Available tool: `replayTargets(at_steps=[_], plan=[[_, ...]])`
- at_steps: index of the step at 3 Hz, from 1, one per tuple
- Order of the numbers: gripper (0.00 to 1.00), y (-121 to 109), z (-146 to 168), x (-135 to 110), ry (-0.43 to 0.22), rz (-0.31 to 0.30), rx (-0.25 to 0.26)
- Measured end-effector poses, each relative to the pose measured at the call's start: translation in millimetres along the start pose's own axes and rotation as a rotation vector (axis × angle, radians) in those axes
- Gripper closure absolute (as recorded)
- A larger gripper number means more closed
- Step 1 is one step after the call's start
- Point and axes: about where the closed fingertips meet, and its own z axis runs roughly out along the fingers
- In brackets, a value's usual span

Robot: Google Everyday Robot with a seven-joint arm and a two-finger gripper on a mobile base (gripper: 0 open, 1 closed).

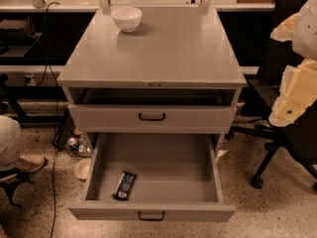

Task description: Pick rxbar blueberry from middle drawer and place on counter

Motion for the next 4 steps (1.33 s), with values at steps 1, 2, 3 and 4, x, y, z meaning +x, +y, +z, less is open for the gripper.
replayTargets(at_steps=[1, 2, 3, 4], plan=[[0.00, 2, 3, -1, 0.001, 0.004, -0.001], [0.00, 12, 21, -7, 0.008, 0.026, -0.010], [0.00, 36, 58, -15, 0.000, 0.072, -0.058], [0.00, 36, 58, -15, 0.000, 0.072, -0.058]])
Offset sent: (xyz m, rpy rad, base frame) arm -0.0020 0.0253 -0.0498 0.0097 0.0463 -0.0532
